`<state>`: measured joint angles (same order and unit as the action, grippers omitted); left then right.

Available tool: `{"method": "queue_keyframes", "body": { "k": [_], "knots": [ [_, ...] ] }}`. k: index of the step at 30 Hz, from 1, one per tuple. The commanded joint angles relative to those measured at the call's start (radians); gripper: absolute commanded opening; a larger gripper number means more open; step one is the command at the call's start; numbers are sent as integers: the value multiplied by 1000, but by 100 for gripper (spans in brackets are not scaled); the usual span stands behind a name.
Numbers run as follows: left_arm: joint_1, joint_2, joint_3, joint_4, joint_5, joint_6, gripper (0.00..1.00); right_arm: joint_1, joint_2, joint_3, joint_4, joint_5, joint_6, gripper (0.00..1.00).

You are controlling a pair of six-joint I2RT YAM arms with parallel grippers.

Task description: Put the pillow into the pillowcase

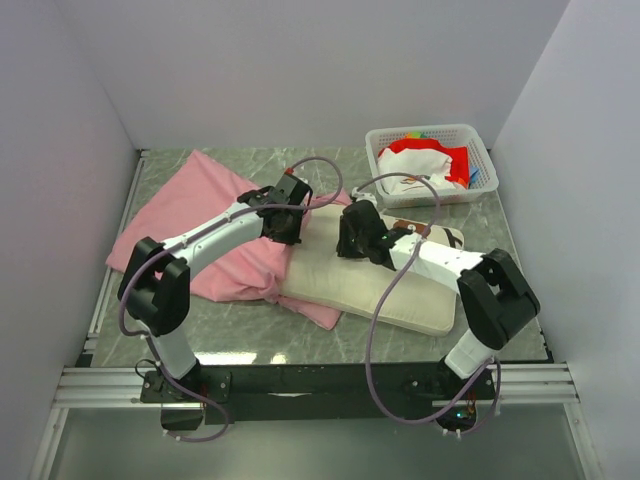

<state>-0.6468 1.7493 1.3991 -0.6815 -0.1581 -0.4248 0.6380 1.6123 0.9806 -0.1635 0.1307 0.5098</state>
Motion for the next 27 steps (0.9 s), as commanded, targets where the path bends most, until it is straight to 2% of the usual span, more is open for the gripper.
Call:
{"method": "queue_keyframes", "body": {
  "k": [1, 2, 9, 15, 22, 25, 27],
  "knots": [
    [-20, -49, 34, 53, 104, -11, 1, 11, 28, -5, 42, -75, 30, 8],
    [-25, -56, 31, 59, 144, -14, 1, 17, 17, -2, 38, -80, 33, 0],
    [-50, -112, 55, 102, 274, -61, 1, 121, -132, 139, -56, -48, 76, 0],
    [-65, -154, 113, 102, 312, -91, 2, 124, -112, 141, -74, 23, 93, 0],
    [-56, -117, 87, 100, 286, -80, 14, 66, -71, 1, 59, -29, 99, 0],
    [-36, -117, 75, 103, 288, -72, 22, 65, -57, -5, 68, -32, 91, 0],
    [-33, -131, 77, 91, 269, -63, 32, 60, -52, -3, 67, -39, 90, 0]
  ]
}}
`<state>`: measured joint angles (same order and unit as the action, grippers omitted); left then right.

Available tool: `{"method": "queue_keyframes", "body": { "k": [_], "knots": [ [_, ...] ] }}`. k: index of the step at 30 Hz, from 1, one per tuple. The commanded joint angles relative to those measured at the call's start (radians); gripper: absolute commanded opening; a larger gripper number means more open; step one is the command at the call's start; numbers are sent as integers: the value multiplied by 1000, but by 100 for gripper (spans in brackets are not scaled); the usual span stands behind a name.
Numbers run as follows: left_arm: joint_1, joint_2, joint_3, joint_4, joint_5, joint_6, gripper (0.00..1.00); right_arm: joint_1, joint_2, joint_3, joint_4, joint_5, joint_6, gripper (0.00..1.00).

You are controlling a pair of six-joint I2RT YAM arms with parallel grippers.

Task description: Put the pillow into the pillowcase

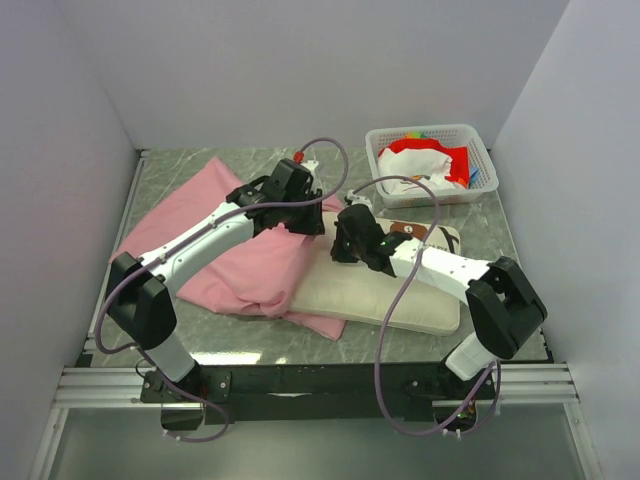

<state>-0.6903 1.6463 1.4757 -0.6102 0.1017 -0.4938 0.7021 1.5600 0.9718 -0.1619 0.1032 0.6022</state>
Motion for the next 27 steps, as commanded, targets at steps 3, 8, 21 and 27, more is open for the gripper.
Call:
{"method": "queue_keyframes", "body": {
  "k": [3, 8, 21, 27],
  "knots": [
    [17, -78, -6, -14, -74, 3, 61, -9, 3, 18, 45, 0, -7, 0],
    [34, -263, -127, -39, -325, -112, 84, -16, -5, 25, 19, 7, -13, 0],
    [65, -715, -762, 141, -186, -362, 63, -19, -43, 47, -30, 36, -30, 7],
    [-86, -806, -845, 150, -223, -387, 76, -15, -126, 53, -85, 84, -76, 53]
  ]
}}
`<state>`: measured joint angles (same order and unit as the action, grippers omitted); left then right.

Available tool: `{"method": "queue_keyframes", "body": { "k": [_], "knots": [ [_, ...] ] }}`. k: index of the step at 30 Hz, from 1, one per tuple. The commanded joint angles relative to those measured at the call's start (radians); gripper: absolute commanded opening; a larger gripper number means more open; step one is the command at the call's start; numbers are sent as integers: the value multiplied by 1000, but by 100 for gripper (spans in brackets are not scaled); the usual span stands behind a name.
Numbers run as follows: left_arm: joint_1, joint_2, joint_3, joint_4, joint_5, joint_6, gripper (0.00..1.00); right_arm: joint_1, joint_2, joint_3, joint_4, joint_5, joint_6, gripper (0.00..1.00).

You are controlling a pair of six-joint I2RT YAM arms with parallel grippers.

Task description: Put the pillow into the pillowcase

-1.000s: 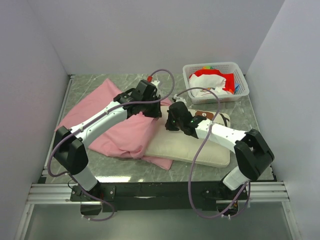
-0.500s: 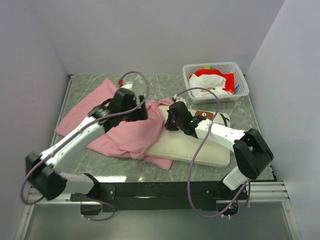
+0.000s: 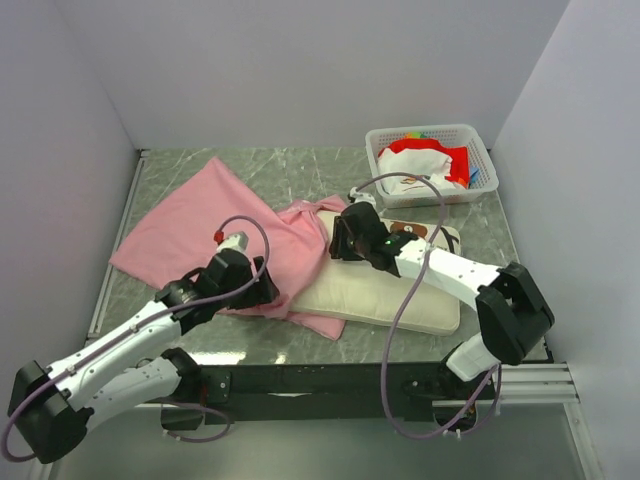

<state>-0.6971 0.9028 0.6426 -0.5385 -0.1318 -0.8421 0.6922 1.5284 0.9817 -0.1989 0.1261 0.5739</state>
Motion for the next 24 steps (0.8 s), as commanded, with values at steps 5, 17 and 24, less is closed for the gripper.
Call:
{"method": "queue_keyframes", "body": {
  "k": [5, 17, 24],
  "knots": [
    [-208, -61, -37, 95, -64, -69, 80, 61, -241, -30, -65, 98, -89, 75],
    [-278, 154, 77, 129, -241, -3, 57, 300, -323, -293, 32, 193, -135, 91],
    [-187, 248, 207, 158, -184, 61, 10, 300, -125, -209, 102, 147, -227, 88]
  ]
}}
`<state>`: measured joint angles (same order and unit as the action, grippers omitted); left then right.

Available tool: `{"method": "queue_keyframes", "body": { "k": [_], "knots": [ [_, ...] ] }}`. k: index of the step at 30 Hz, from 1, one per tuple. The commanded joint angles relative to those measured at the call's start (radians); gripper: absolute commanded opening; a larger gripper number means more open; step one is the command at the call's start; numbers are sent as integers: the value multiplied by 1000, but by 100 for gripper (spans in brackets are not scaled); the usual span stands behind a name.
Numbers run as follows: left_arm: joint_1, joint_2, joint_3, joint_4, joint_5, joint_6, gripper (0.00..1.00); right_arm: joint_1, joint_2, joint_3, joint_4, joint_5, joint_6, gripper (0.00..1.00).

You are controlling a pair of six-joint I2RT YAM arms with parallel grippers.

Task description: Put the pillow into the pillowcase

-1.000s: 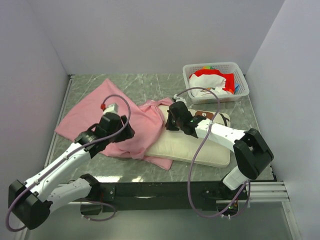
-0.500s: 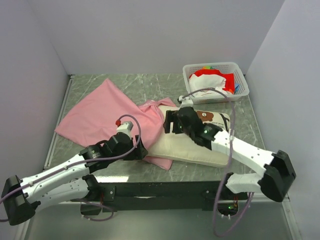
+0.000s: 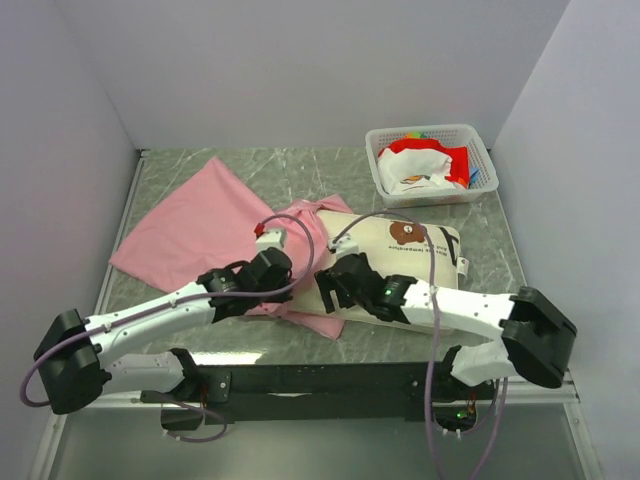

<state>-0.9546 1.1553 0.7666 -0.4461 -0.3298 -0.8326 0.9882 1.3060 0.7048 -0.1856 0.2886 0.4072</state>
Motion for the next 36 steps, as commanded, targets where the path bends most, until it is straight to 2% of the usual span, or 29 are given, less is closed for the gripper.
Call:
{"method": "queue_keyframes", "body": {
  "k": [1, 3, 4, 6, 8, 9, 10, 12, 13, 14, 19, 21, 24, 27, 28, 31, 33, 34, 36],
  "knots": [
    [91, -9, 88, 75, 35, 67, 8, 3, 140, 82, 92, -20, -67, 81],
    [144, -9, 96, 90, 104, 78, 7, -2, 179, 125, 91, -29, -65, 70],
    [157, -6, 97, 95, 126, 92, 6, -2, 208, 142, 86, -32, -62, 49],
    [184, -2, 106, 98, 172, 104, 6, -6, 231, 198, 66, -46, -64, 32],
    [194, 1, 126, 87, 190, 127, 13, -13, 266, 263, 31, -72, -56, 4],
    [195, -3, 140, 84, 189, 130, 19, -20, 271, 297, 15, -91, -54, 0],
    [195, -9, 146, 67, 183, 130, 43, -23, 272, 309, 9, -103, -48, 0],
    [197, -46, 163, 40, 161, 107, 55, -34, 271, 335, 2, -160, -38, 0],
    [195, -63, 166, 8, 134, 98, 73, -49, 265, 338, 2, -178, -28, 0],
    [197, -98, 168, -14, 114, 69, 80, -59, 262, 341, 2, -198, -24, 0],
    [195, -204, 139, -127, 20, 7, 93, -100, 240, 363, -14, -286, -13, 0],
    [195, -252, 108, -169, 2, -22, 94, -115, 234, 374, -21, -310, -8, 0],
    [195, -313, 48, -181, 31, -66, 89, -131, 234, 386, -28, -332, -5, 0],
    [195, -362, -21, -171, 66, -80, 72, -134, 243, 404, -41, -336, -8, 0],
    [197, -371, -41, -163, 78, -85, 60, -132, 246, 407, -44, -336, -8, 0],
    [194, -381, -136, -93, 161, -102, 38, -134, 253, 415, -49, -335, -7, 0],
    [183, -376, -211, -51, 207, -118, 30, -134, 253, 418, -48, -333, -5, 0],
    [175, -365, -234, 1, 215, -140, 31, -137, 253, 418, -48, -333, -4, 0],
    [148, -345, -294, 55, 204, -163, 44, -137, 256, 424, -51, -333, -4, 0]
  ]
}}
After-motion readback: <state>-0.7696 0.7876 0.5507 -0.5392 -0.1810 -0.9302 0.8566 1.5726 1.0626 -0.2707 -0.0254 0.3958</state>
